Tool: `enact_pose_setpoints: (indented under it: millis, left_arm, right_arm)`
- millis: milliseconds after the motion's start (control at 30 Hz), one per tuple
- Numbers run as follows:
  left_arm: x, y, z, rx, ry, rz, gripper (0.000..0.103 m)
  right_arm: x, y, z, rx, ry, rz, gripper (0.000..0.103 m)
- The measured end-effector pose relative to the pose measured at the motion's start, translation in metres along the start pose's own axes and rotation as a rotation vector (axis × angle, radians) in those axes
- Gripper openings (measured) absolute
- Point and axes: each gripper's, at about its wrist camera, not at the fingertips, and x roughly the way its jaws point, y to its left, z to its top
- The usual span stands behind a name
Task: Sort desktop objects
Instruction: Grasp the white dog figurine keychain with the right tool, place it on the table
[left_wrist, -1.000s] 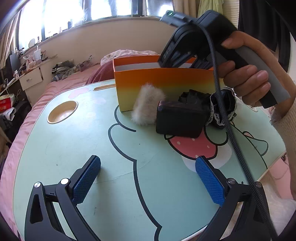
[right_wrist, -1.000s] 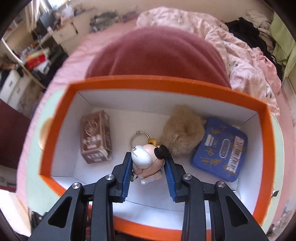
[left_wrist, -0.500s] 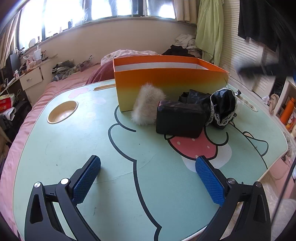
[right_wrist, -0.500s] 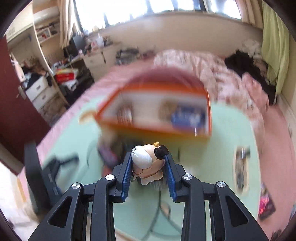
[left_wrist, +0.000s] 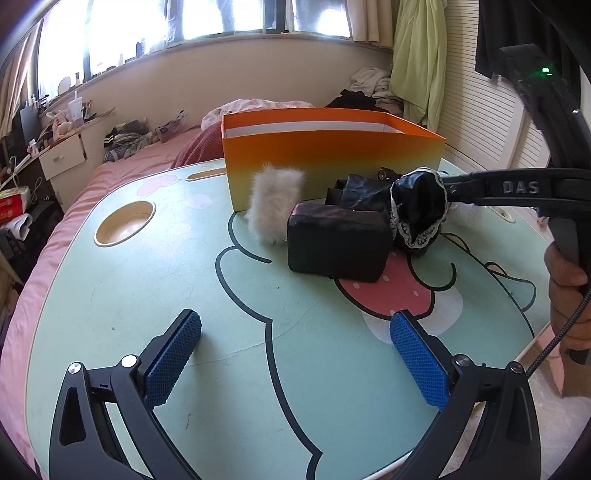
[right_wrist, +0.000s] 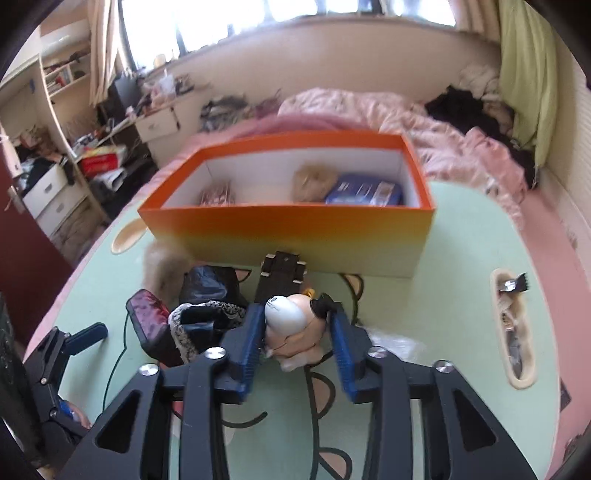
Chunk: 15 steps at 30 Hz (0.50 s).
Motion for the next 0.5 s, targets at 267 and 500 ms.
enact_pose_setpoints:
  millis: [267,500]
  left_arm:
    - [0.000,0.000,0.000,-0.001,0.000,0.001,0.102]
    - [0.000,-0.001,-0.001,0.003,0.000,0.004,0.102]
  right_arm:
    - [-0.049,0.003,-0.055,-0.109,-0.077,-0.054,0.074]
    - [-0.011,0.001,-0.083,-0.092,-0.070,-0.117,0.103]
